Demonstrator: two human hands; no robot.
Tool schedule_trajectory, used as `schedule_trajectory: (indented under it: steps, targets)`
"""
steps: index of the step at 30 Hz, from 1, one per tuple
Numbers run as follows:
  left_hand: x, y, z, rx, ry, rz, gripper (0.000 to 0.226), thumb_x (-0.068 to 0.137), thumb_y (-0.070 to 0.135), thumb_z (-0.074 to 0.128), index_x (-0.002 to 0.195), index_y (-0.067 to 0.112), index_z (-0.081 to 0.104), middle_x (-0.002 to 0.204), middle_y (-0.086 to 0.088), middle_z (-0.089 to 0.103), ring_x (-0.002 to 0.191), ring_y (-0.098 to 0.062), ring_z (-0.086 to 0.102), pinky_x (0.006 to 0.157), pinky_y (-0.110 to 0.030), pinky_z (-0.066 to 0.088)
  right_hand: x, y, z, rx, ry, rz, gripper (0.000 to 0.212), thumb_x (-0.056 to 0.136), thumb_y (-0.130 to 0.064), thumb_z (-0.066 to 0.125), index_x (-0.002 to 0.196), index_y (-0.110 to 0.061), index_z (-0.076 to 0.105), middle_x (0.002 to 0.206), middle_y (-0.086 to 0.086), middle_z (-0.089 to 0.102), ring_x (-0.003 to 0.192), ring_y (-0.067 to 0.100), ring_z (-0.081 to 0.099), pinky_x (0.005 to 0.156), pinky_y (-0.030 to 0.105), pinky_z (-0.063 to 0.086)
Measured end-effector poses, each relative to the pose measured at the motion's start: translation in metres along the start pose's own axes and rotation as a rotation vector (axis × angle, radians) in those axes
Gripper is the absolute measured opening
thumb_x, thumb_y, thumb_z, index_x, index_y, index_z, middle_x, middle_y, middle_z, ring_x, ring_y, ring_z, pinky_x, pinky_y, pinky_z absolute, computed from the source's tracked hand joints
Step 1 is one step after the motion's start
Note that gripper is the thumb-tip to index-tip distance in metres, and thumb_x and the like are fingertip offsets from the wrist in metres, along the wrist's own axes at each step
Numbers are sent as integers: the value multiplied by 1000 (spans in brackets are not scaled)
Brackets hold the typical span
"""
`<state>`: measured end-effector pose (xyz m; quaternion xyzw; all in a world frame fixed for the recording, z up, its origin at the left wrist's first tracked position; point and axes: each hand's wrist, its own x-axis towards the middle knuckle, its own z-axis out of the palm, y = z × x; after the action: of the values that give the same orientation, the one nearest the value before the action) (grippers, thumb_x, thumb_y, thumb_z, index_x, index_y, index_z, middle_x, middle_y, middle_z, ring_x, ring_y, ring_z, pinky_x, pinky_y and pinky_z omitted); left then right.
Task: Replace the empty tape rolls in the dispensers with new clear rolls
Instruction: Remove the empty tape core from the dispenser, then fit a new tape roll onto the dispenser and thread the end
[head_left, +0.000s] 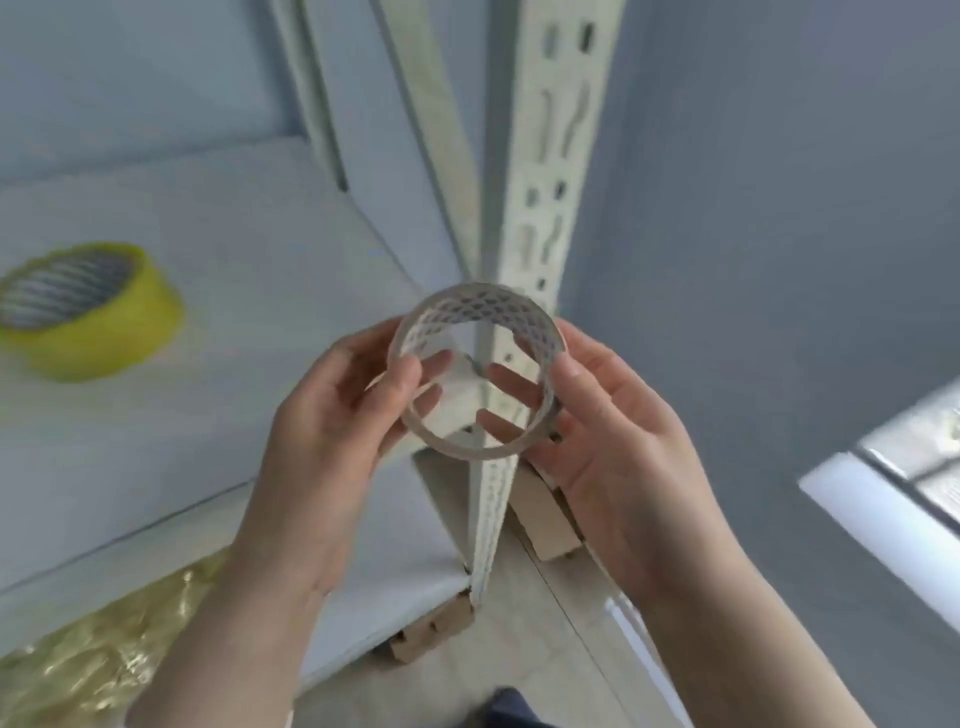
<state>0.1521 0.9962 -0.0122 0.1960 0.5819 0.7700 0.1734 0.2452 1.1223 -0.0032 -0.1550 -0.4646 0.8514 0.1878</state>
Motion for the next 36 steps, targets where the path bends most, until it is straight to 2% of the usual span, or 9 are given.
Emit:
schedule_trajectory:
  steps: [7,13,16,21,25,27,29,32,36]
  targets:
    - [20,20,-55,91,336,97,25,80,27,56,103,23,66,106,7,73,107,-13,65,93,-30,51,64,30,76,-43,-59,89,29,93,-18,49,120,-13,58,110,3,70,103,15,67,87,38,54]
    - [49,28,-87,167,346,41,23,92,15,51,108,24,65,109,15,66,101,4,58,102,-26,40,113,49,128,-97,43,142,32,96,-16,43,126,-10,52,95,-3,62,107,20,63,88,36,50]
    - [68,30,-101,226,275,-51,17,86,32,53,71,31,60,75,14,57,76,-4,50,87,-30,35,131,57,140,-213,92,144,27,96,-21,43,118,-15,57,95,-4,61,109,20,61,100,42,46]
    - [94,28,-118,228,258,-128,24,82,39,46,68,20,45,75,0,46,71,-15,41,71,-33,32,154,68,147,-506,62,67,31,96,-27,39,93,-12,65,109,14,68,104,26,62,96,37,46]
    - [108,24,-119,261,230,-187,26,79,44,46,76,19,51,84,-1,49,90,-13,43,82,-35,33,176,76,143,-724,123,5,41,95,-32,35,95,3,58,109,24,63,96,33,59,86,37,46]
    - [113,27,-116,271,216,-199,42,85,43,44,105,8,56,98,-3,57,105,-14,48,92,-34,36,185,77,140,-796,126,0,39,95,-30,34,83,1,55,90,19,61,88,32,52,79,34,43]
    - [116,32,-111,281,213,-250,59,87,44,44,133,7,40,127,6,49,123,-9,40,102,-30,32,193,77,138,-829,114,15,38,94,-28,35,87,2,58,96,19,63,97,34,54,85,37,44]
    - [108,37,-114,331,178,-230,55,95,38,40,140,7,30,121,8,38,130,-9,33,96,-26,27,196,72,143,-857,108,34,43,93,-34,38,106,0,60,115,17,64,116,31,51,98,41,42]
    - [85,68,-120,345,399,55,48,94,20,48,139,7,37,143,-1,44,130,-6,42,110,-25,33,173,55,151,-712,87,-176,44,93,-40,42,131,-20,49,132,-5,48,97,-15,49,86,6,33]
